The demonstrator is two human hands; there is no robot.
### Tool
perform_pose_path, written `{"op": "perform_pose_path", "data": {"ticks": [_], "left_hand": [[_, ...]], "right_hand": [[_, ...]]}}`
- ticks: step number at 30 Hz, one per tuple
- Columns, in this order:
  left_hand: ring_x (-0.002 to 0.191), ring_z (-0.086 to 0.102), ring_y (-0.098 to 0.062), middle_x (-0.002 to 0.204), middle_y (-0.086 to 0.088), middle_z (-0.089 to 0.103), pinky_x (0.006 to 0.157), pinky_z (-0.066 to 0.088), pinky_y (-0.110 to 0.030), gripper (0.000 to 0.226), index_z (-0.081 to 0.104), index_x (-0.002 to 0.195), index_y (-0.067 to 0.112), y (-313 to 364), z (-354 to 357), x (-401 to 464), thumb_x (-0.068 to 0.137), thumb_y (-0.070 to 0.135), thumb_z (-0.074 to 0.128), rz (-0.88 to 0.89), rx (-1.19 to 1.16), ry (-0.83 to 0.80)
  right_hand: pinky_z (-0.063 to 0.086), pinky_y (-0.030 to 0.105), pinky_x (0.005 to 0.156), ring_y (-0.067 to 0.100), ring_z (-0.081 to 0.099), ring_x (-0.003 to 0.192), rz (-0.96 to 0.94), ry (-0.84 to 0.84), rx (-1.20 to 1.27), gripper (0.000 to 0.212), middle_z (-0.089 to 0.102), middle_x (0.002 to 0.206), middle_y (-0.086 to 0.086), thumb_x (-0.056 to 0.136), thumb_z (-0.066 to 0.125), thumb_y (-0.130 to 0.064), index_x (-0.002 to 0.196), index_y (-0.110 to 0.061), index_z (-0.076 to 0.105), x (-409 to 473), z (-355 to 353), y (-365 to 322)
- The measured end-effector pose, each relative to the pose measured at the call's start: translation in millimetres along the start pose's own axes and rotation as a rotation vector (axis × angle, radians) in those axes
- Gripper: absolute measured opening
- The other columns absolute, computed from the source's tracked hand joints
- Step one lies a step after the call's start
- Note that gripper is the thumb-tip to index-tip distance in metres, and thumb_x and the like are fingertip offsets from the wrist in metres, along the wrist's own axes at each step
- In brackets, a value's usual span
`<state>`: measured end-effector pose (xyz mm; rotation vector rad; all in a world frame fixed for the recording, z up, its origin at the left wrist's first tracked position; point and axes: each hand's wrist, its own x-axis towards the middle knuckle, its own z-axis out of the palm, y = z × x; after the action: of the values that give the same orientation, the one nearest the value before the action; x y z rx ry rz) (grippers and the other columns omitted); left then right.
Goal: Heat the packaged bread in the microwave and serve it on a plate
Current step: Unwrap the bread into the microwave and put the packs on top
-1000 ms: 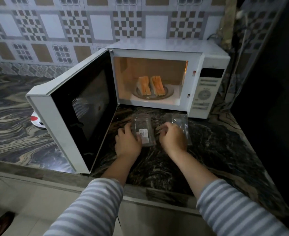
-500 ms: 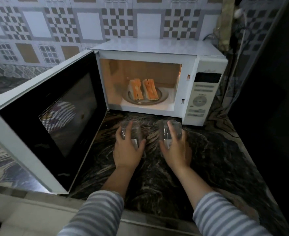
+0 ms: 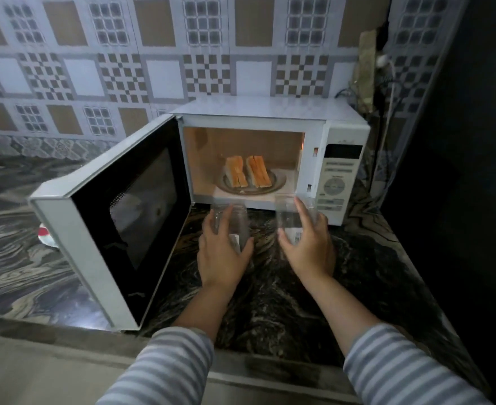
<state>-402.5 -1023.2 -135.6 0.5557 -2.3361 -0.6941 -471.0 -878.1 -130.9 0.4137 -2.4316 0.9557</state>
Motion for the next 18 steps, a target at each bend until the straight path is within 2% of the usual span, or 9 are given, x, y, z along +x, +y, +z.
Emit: {"op": "perform_pose_path", "data": {"ticks": [4, 6, 7, 9, 14, 18], "left_hand": [[0.127, 0.044, -0.028, 0.150, -0.007, 0.028, 0.092, 0.051, -0.040, 0.080, 0.027, 0.145, 0.039, 20.3, -27.3, 24.1, 0.078, 0.042, 0.071, 0.135, -0.125, 0.094], [0.127, 0.044, -0.027, 0.151, -0.006, 0.027, 0.093, 0.049, -0.037, 0.079, 0.031, 0.144, 0.038, 34.0, -39.2, 40.8, 0.077, 0.036, 0.073, 0.155, -0.219, 0.122], [0.127, 0.044, -0.027, 0.152, -0.004, 0.025, 0.093, 0.050, -0.039, 0.079, 0.029, 0.144, 0.041, 41.7, -45.1, 49.5, 0.078, 0.037, 0.072, 0.154, -0.217, 0.123], [0.126, 0.044, -0.028, 0.153, 0.000, 0.023, 0.088, 0.052, -0.046, 0.078, 0.021, 0.143, 0.047, 55.6, -54.2, 68.8, 0.080, 0.045, 0.068, 0.165, -0.149, 0.130], [0.125, 0.046, -0.030, 0.154, 0.001, 0.020, 0.089, 0.051, -0.049, 0.078, 0.015, 0.140, 0.052, 84.7, -62.2, 131.2, 0.080, 0.052, 0.064, 0.163, -0.158, 0.136], [0.123, 0.049, -0.030, 0.156, 0.001, 0.016, 0.087, 0.054, -0.047, 0.077, 0.014, 0.141, 0.051, 105.4, -59.7, 193.4, 0.082, 0.052, 0.063, 0.159, -0.133, 0.123]], "right_hand": [[0.053, 0.041, 0.086, 0.029, 0.049, 0.120, -0.027, 0.050, -0.004, 0.072, 0.038, 0.140, 0.008, 0.085, 0.060, -0.048, 0.146, -0.047, 0.021, 21.5, -27.6, -26.6], [0.053, 0.042, 0.086, 0.028, 0.050, 0.120, -0.056, 0.075, 0.003, 0.073, 0.037, 0.141, 0.006, 0.085, 0.059, -0.049, 0.145, -0.050, 0.018, 35.1, -41.0, -39.6], [0.052, 0.042, 0.086, 0.027, 0.050, 0.120, -0.064, 0.082, 0.013, 0.073, 0.036, 0.142, 0.005, 0.086, 0.058, -0.049, 0.145, -0.051, 0.016, 43.1, -46.8, -45.6], [0.053, 0.039, 0.082, 0.025, 0.054, 0.114, -0.071, 0.102, 0.023, 0.072, 0.036, 0.142, 0.004, 0.087, 0.057, -0.049, 0.145, -0.052, 0.015, 62.1, -56.2, -56.7], [0.051, 0.032, 0.067, 0.026, 0.058, 0.099, -0.094, 0.126, 0.016, 0.073, 0.039, 0.135, 0.006, 0.086, 0.057, -0.053, 0.146, -0.051, 0.014, 125.8, -66.3, -75.6], [0.054, 0.043, 0.081, 0.032, 0.058, 0.109, -0.045, 0.077, -0.001, 0.072, 0.033, 0.144, 0.008, 0.085, 0.054, -0.059, 0.144, -0.054, 0.012, 192.9, -64.2, -84.0]]}}
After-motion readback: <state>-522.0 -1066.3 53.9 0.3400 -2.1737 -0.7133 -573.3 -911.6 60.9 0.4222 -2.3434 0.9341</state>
